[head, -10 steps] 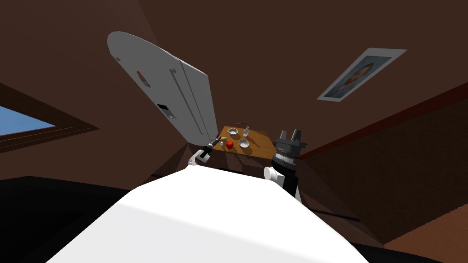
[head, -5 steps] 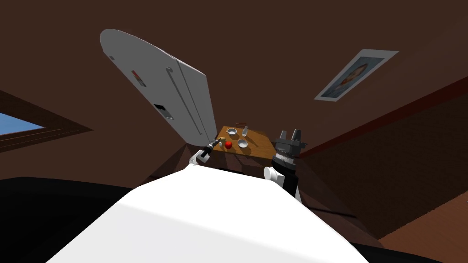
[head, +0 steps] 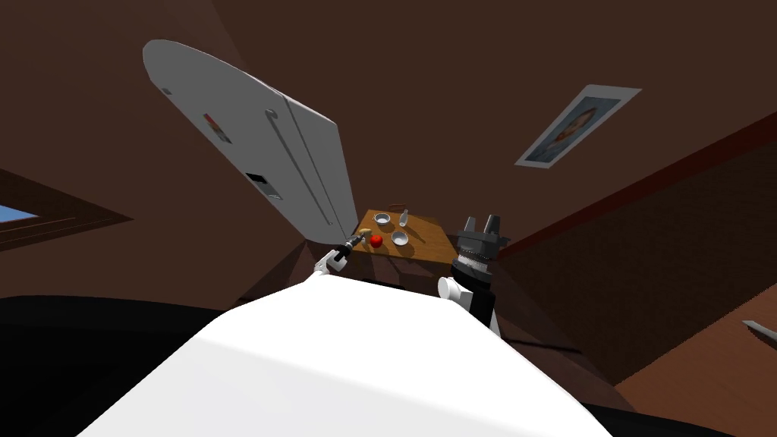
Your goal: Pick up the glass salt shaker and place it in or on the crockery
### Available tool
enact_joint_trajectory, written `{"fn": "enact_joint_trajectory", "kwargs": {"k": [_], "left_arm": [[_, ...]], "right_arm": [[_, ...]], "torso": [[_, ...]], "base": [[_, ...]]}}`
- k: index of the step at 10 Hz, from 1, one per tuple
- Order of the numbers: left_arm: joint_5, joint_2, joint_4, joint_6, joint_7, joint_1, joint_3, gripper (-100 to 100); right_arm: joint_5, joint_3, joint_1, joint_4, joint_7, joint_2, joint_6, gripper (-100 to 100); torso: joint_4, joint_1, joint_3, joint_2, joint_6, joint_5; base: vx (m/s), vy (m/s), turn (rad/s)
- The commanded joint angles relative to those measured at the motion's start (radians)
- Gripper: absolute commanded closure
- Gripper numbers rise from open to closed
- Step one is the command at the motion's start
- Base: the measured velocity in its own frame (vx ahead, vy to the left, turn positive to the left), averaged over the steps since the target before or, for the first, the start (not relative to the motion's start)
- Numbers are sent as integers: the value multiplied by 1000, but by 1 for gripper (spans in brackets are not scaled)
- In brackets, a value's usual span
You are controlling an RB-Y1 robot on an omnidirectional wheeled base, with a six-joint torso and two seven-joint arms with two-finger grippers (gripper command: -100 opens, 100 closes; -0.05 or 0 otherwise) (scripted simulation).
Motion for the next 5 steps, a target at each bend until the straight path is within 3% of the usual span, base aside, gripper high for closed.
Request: {"fn": "enact_joint_trajectory", "kwargs": {"k": [1,5], "left_arm": [[-1,6,50,12,-3,-14,-2,-100],[-3,15,98,26,-9,-30,-5,-100]], "right_arm": [[0,0,0,0,0,0,0,0],[0,0,0,0,0,0,0,0]], "torso": [[0,0,0,0,0,0],[0,2,1,1,0,0]], "base": [[28,-40,-34],[9,-21,-18]]}}
